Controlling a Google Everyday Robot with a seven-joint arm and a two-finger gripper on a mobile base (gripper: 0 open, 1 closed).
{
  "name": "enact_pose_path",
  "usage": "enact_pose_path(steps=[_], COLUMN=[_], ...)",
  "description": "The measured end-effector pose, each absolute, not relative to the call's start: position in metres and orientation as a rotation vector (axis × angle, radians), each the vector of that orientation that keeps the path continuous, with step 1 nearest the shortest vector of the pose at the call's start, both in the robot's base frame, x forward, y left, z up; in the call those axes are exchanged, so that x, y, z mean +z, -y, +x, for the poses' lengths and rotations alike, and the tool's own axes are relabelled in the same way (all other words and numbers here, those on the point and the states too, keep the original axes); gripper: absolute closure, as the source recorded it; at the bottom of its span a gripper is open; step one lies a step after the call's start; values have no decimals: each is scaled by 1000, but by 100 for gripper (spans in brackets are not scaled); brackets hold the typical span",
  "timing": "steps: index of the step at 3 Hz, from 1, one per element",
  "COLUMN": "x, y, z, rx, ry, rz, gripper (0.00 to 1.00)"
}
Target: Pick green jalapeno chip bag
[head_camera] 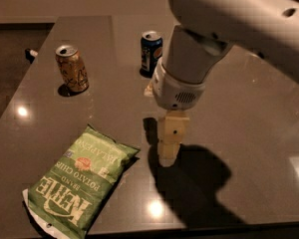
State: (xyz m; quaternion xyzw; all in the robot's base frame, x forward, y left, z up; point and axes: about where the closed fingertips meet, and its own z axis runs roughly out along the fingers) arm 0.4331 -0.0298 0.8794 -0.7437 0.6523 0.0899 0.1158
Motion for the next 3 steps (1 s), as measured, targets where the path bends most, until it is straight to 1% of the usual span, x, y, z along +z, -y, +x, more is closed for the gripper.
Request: enact_pose_path(steps=[2, 3], x=[845, 834], y=[-12, -24], z=[421, 416], rx=[351, 368], ry=[-1811, -1776], rz=[-2251, -2267], gripper=[0, 0])
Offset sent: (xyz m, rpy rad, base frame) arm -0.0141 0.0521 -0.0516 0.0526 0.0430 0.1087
